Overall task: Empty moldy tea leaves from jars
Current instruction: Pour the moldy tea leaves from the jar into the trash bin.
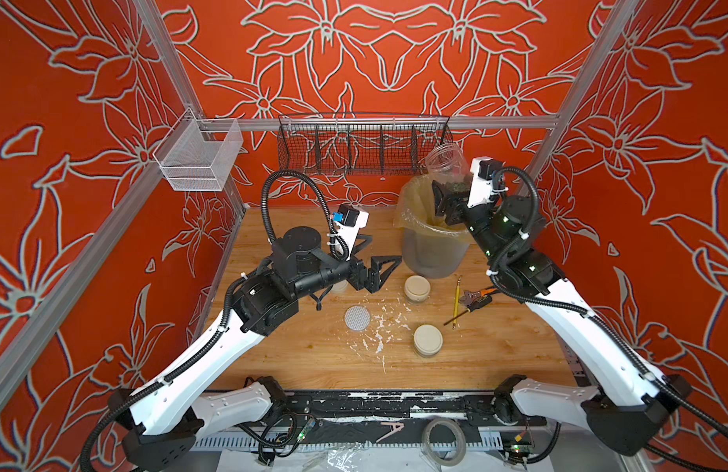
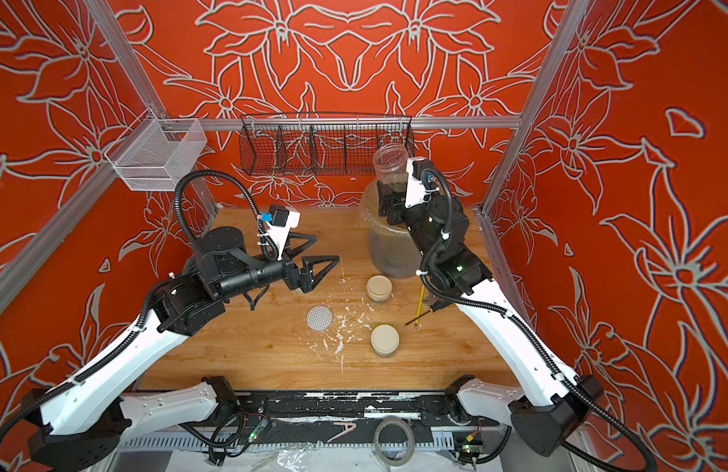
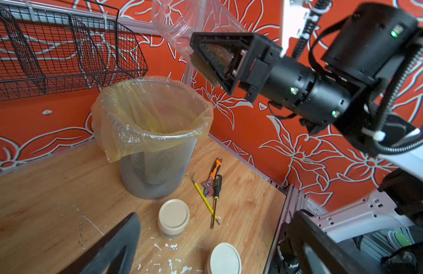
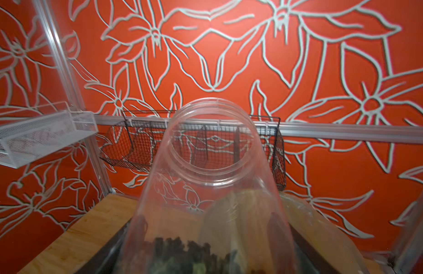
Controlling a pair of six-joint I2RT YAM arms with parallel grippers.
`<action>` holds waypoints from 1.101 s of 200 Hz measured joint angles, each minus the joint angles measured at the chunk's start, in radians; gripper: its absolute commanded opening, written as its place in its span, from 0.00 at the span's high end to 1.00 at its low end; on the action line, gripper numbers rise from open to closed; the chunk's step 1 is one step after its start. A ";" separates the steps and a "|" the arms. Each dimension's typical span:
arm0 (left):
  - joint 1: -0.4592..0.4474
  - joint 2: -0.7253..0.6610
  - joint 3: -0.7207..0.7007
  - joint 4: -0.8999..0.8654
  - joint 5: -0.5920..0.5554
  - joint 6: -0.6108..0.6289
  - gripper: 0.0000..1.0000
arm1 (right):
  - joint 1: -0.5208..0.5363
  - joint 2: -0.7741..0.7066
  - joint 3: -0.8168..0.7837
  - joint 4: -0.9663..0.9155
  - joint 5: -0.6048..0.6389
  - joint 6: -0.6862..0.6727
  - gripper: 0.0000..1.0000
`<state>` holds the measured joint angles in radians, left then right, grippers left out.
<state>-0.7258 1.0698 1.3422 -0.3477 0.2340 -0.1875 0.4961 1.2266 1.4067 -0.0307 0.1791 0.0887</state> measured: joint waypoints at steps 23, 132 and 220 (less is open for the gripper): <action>0.000 -0.003 -0.002 -0.016 0.009 0.020 0.02 | -0.040 0.068 0.093 -0.138 0.000 0.035 0.63; 0.000 -0.064 -0.061 -0.011 0.034 0.047 0.02 | -0.159 0.325 0.359 -0.507 -0.042 0.142 0.68; 0.000 -0.064 -0.061 -0.019 0.010 0.071 0.02 | -0.216 0.462 0.525 -0.707 -0.109 0.248 0.74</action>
<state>-0.7258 1.0061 1.2808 -0.3672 0.2443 -0.1162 0.2802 1.6886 1.9316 -0.7376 0.0696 0.3370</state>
